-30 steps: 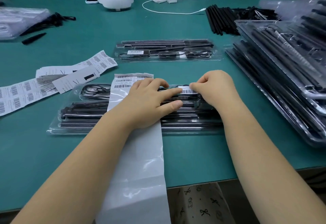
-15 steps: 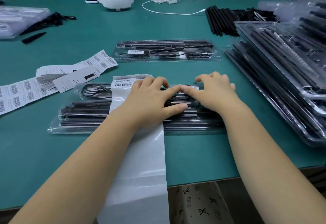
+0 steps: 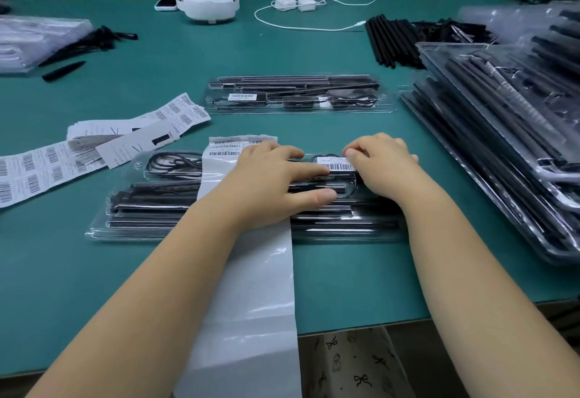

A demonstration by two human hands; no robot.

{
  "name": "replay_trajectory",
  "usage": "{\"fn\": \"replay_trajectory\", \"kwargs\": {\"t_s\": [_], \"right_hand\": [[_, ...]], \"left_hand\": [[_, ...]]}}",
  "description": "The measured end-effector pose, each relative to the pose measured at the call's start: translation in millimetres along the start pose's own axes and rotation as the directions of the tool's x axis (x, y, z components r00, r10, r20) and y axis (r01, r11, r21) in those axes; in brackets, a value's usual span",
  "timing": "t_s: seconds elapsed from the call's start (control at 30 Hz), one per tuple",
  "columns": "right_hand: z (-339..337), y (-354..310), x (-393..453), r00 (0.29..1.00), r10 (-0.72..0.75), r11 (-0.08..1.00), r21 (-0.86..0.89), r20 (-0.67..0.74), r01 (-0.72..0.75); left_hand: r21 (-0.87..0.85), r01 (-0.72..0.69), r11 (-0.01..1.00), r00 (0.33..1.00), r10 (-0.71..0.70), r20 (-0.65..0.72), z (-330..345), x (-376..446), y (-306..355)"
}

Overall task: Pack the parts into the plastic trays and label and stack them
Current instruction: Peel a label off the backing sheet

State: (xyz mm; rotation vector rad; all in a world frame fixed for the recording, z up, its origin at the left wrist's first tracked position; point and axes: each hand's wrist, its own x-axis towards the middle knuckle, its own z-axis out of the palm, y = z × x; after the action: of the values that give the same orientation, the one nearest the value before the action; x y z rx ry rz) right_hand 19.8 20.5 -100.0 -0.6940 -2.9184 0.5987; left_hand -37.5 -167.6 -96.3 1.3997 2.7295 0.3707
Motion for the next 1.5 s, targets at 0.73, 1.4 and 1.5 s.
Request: {"fn": "replay_trajectory", "kwargs": {"t_s": [0.73,1.4,1.5], "right_hand": [[-26.0,27.4,-1.5,0.955,0.277,0.406,0.888,0.105,-0.215],[-11.9,8.0,-6.5,1.0,0.007,0.891,0.453,0.02,-0.016],[-15.0,12.2,-4.7,0.992,0.109,0.803,0.594,-0.069,-0.047]], "left_hand": [[-0.035,0.035,0.999,0.994,-0.039,-0.099,0.3,0.2,-6.8],[0.042,0.068,0.997,0.977,-0.058,-0.206,-5.6,-8.0,-3.6],[0.047,0.095,0.994,0.956,-0.078,-0.283,-8.5,-8.7,-3.9]]}}
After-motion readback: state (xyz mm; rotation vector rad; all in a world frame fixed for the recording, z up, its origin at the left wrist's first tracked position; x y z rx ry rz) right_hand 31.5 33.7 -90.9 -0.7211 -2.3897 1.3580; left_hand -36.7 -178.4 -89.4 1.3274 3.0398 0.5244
